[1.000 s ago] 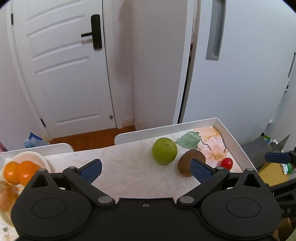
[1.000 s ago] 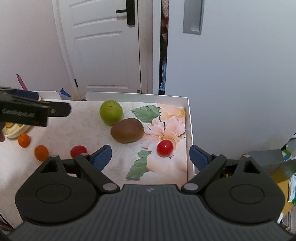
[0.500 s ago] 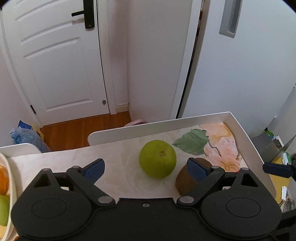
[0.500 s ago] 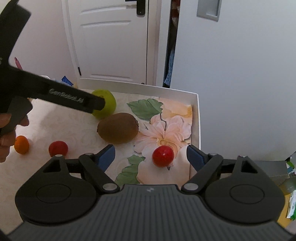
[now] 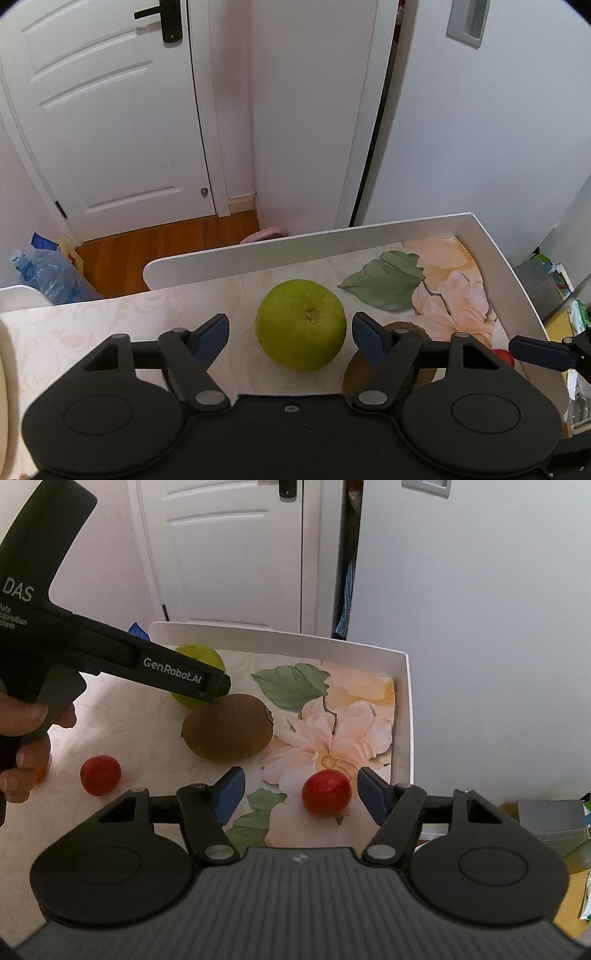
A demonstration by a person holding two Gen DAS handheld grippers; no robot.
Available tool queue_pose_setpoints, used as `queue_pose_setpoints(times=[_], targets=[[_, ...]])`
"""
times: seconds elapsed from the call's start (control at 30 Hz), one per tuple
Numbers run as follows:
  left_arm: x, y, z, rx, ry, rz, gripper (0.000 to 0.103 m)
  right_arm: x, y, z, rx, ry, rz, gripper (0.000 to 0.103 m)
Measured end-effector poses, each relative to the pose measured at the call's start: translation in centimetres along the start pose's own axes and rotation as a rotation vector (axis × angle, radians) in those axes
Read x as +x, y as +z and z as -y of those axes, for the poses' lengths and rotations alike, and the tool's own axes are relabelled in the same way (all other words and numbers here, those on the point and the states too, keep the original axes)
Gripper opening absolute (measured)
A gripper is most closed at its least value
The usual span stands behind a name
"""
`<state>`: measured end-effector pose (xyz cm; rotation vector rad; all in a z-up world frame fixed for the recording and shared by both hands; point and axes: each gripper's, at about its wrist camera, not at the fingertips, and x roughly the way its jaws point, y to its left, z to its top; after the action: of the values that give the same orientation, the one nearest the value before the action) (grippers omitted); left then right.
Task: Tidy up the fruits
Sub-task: 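Grasp the green pomelo with the left tool while the right tool grasps a red tomato, then carry the pomelo to the bowl and release it with the left tool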
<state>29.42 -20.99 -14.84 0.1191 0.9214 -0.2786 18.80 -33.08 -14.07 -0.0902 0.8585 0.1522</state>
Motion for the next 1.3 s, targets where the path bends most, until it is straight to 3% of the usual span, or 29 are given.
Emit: queue_pose_setpoints(times=[0.17, 0.57, 0.8, 1.3], targets=[[0.6, -0.2, 0.0, -0.002, -0.024, -0.013, 0.058, 0.4, -0.1, 0.2, 0.001, 0.002, -0.010, 0.077], [-0.4, -1.1, 0.4, 0.027, 0.024, -0.007, 0.057, 0.9, -0.2, 0.2, -0.036, -0.017, -0.016, 0.066], [-0.9, -1.5, -0.4, 0.015, 0.040, -0.005, 0.057, 1.5, -0.3, 0.6, -0.032, -0.045, -0.033, 0.046], [-3.0, -2.3, -0.2, 0.003, 0.046, 0.035, 0.057, -0.4, -0.1, 0.3, -0.027, -0.041, 0.005, 0.045]])
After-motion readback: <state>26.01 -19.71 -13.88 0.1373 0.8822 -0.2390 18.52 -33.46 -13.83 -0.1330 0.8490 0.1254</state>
